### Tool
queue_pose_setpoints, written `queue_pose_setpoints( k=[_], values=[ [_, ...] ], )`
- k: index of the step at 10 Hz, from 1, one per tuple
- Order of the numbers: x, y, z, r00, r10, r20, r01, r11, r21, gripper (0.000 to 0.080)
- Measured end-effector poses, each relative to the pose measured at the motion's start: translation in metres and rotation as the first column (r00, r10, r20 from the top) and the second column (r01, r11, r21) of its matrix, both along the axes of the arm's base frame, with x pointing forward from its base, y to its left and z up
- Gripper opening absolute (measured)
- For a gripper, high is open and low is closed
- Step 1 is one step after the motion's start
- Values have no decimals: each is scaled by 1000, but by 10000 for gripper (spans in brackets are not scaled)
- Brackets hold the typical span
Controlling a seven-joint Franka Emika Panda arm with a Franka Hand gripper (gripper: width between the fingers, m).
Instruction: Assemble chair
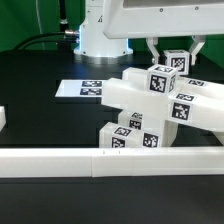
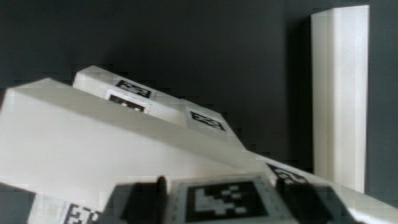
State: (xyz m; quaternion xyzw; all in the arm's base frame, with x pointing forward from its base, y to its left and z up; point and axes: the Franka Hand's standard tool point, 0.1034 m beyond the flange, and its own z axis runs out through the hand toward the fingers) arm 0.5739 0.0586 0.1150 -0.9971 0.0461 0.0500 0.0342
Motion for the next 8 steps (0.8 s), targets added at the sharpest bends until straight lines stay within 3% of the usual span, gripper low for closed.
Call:
queue_pose_setpoints(
  k=[8],
  values=[
    [0,-16,-4,1000,-21,17,21,1000,-7,284]
  ],
)
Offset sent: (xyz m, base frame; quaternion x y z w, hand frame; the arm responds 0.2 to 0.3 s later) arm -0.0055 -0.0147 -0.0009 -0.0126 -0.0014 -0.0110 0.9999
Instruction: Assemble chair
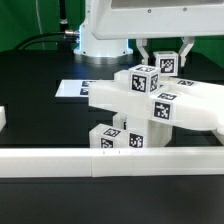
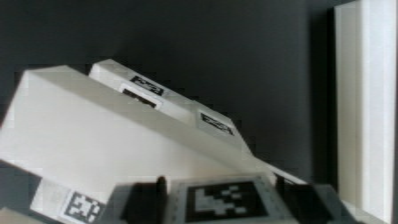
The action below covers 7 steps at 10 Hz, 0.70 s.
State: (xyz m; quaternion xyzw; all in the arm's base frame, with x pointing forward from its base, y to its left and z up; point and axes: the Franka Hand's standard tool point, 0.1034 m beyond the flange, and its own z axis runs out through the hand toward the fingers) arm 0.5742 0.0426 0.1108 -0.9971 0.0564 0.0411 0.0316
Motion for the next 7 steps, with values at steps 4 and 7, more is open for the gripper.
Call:
queue_pose_setpoints(
  k=[4,7],
  values=[
    [0,0,0,1000,-1,-1,1,1000,0,284],
    [0,0,0,1000,-1,-1,1,1000,0,284]
  ],
)
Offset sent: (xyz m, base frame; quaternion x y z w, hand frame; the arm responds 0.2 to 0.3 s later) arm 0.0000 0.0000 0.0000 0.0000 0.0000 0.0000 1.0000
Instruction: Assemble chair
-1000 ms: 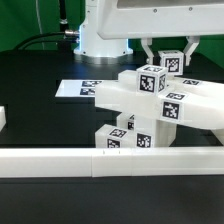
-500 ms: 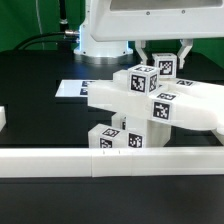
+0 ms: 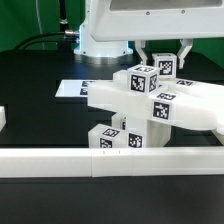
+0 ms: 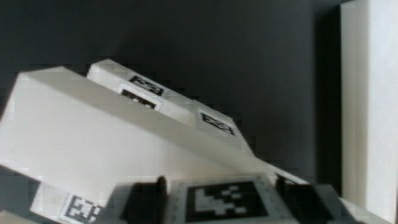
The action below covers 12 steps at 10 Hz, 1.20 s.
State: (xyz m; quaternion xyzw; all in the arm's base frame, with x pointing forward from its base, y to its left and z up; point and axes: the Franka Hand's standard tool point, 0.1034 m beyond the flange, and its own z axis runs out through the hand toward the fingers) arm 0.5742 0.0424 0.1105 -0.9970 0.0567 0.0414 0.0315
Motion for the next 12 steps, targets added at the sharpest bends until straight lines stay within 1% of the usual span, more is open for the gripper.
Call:
queue_pose_setpoints(
  k=[3,4,6,8,9,10,12],
  values=[
    [0,0,0,999,-35,-2,35,999,0,284],
    [-1,-1,0,986,-167,-11,167,986,2,284],
    [-1,-3,-1,945,-328,-11,328,945,-13,284],
    [0,-1,-1,837,-547,-6,547,837,-15,284],
    [0,-2,-1,782,-623,-5,623,782,-2,284],
    [2,-5,-1,743,-669,-4,669,743,14,284],
    [3,-4,-1,628,-778,-13,778,628,8,284]
  ],
)
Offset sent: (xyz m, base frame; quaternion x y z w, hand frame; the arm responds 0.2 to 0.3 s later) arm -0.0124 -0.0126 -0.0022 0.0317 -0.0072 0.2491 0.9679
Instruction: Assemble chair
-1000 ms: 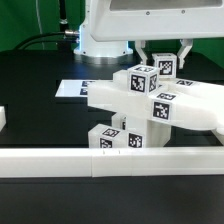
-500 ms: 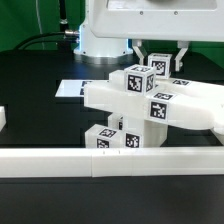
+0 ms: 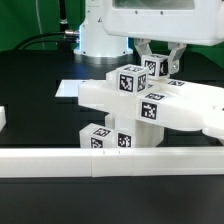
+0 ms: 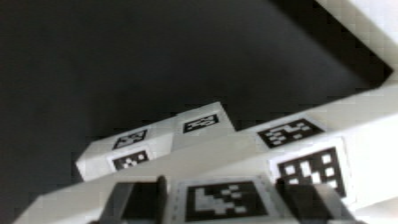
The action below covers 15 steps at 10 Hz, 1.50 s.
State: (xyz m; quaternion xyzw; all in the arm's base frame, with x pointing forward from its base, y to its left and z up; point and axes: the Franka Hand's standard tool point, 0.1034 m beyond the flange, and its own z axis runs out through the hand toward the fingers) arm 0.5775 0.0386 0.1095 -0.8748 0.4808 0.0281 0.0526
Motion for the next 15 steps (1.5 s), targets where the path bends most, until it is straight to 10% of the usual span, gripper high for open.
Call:
queue_pose_setpoints(
  k=[9,11,15],
  values=[
    [2,-9,0,812,-583,10,578,807,118,284],
    [2,-9,-1,824,-567,14,561,819,117,568],
    [2,-9,-1,938,-339,74,331,938,104,644]
  ],
)
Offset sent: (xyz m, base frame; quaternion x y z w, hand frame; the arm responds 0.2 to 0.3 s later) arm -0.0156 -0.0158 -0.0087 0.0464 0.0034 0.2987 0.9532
